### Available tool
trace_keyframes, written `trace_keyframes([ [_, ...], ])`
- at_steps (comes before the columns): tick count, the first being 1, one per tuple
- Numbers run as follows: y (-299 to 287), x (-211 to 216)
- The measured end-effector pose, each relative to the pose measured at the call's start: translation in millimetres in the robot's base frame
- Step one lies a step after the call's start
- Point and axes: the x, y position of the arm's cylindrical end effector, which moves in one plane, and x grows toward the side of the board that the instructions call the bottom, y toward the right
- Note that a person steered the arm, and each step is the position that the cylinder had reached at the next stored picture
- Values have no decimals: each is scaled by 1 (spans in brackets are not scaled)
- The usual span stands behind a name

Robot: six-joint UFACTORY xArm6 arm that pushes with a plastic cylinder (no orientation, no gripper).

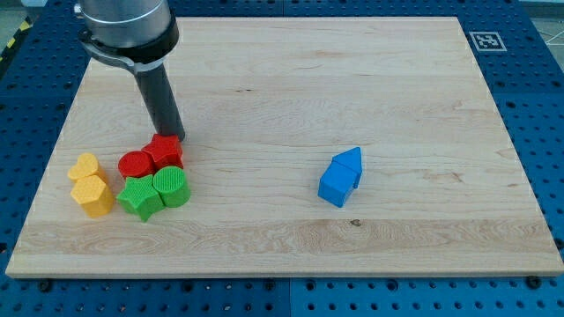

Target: Slide the blue cube closer to the green circle

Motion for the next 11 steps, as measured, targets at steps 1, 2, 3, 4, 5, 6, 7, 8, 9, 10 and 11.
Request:
trace_keyframes([
  [1,-4,1],
  [2,-14,5],
  [3,-24,7],
  [4,-25,5],
  [5,-15,-12],
  [6,26,-19],
  [7,71,-19],
  [8,112,-18],
  [9,154,-14],
  [10,193,-9],
  [11,223,9],
])
